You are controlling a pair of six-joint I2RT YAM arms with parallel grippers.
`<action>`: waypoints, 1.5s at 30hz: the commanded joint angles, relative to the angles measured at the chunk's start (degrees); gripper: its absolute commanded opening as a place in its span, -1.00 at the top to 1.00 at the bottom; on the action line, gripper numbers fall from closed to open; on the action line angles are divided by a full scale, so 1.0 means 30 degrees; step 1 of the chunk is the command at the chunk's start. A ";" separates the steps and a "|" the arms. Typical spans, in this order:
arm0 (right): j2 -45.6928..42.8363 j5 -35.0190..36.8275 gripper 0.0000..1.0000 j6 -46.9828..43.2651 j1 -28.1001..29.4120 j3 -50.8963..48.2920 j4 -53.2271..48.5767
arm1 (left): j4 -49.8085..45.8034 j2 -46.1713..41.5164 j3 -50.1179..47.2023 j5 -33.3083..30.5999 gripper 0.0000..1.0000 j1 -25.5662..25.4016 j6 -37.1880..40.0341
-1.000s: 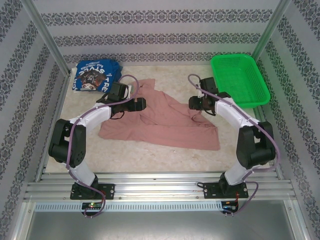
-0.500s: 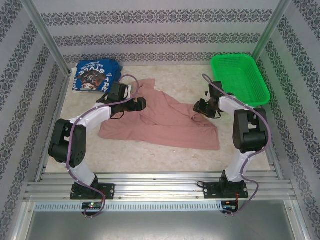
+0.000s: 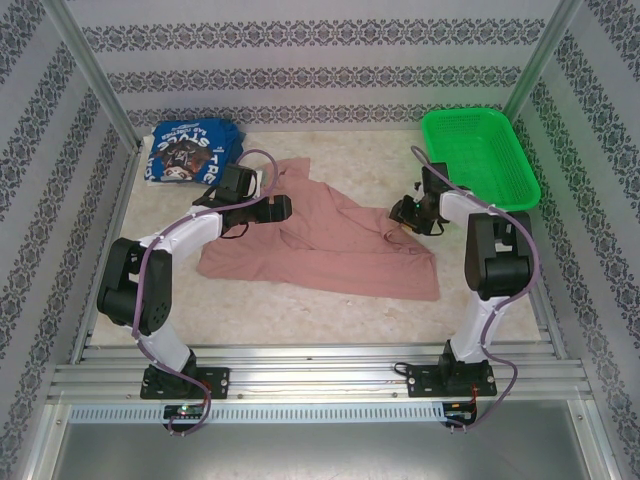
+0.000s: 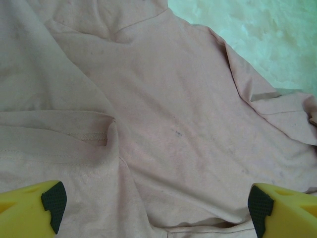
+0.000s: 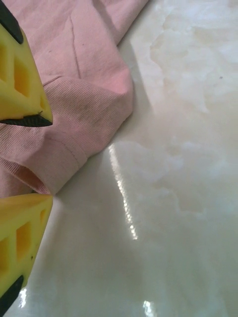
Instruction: Fold and stack the t-shirts
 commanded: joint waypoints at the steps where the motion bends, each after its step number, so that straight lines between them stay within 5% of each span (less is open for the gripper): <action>1: 0.0751 -0.0267 0.17 0.0427 -0.0204 0.0502 0.0164 | 0.0541 -0.0221 0.0119 -0.0216 -0.91 -0.0236 0.0230; 9: 0.1024 -0.0048 0.33 0.0474 -0.0239 0.0655 -0.0189 | 0.0486 -0.0163 0.0162 -0.0215 -0.90 -0.0243 0.0262; 15: 0.0646 0.0779 1.00 0.0395 -0.0236 0.1182 -0.0221 | 0.0367 -0.0191 0.0479 -0.0296 -0.90 -0.0232 0.0289; 22: -0.0268 0.2713 1.00 -0.0537 -0.0147 0.2622 -0.0969 | -0.0111 0.0325 0.2590 -0.0216 -0.93 0.0017 -0.0048; 28: -0.1070 0.4780 1.00 -0.2742 0.0048 0.4065 -0.1347 | -0.4658 0.4225 1.0172 -0.0562 -0.95 0.0733 0.0814; 39: 0.0142 0.8724 1.00 -0.6582 0.0849 0.7742 -0.2270 | -1.4527 1.7235 2.9926 -0.4258 -0.72 0.1249 0.3067; 45: -0.0030 0.8363 1.00 -0.6866 0.0867 0.7647 -0.2134 | -1.2589 1.8087 2.9165 -0.2660 -0.67 0.1579 0.3992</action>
